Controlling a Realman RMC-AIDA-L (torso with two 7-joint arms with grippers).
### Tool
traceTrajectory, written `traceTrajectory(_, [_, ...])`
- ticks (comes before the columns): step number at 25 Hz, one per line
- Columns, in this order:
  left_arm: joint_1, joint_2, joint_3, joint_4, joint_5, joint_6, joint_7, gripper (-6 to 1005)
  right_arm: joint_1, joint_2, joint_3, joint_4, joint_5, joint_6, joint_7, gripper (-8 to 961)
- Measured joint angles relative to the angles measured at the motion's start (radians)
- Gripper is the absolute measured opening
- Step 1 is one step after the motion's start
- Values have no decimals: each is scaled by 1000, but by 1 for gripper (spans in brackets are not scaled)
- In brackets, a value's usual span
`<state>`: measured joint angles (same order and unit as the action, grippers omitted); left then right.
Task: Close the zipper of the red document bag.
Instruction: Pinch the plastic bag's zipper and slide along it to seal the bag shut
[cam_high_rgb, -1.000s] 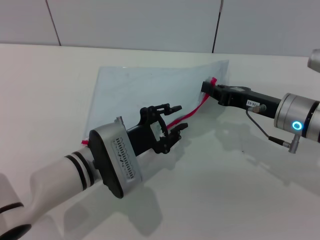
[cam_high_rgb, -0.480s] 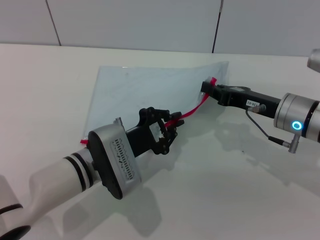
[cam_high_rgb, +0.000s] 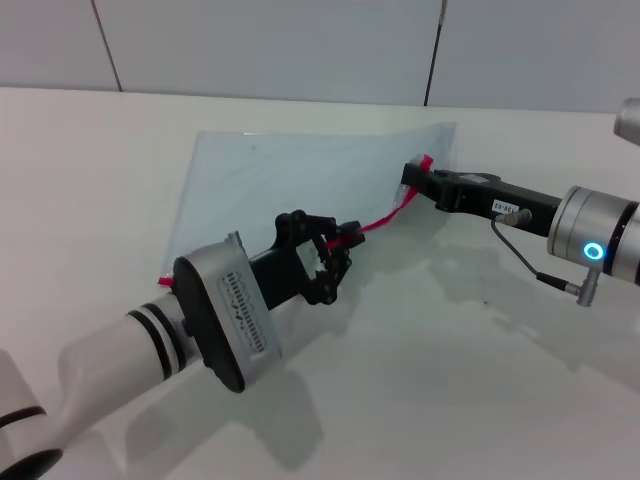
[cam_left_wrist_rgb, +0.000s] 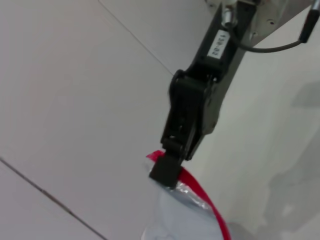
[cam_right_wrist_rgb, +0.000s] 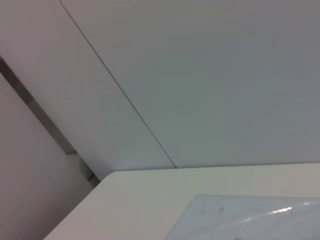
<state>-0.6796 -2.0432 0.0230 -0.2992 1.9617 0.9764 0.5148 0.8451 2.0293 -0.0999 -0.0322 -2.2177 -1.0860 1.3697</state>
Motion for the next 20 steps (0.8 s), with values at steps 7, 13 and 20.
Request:
traceTrajectory(7, [11, 0, -14, 0, -1, -3, -2, 83, -10, 0, 22, -13, 11, 0, -1, 42])
traceTrajectory(13, [16, 0, -14, 0, -1, -7, -2, 81, -37, -2, 53, -48, 35, 0, -3, 44])
traceTrajectory(20, [27, 0, -14, -1, -1, -8, -4, 79, -85, -5, 115, -97, 53, 0, -3, 46])
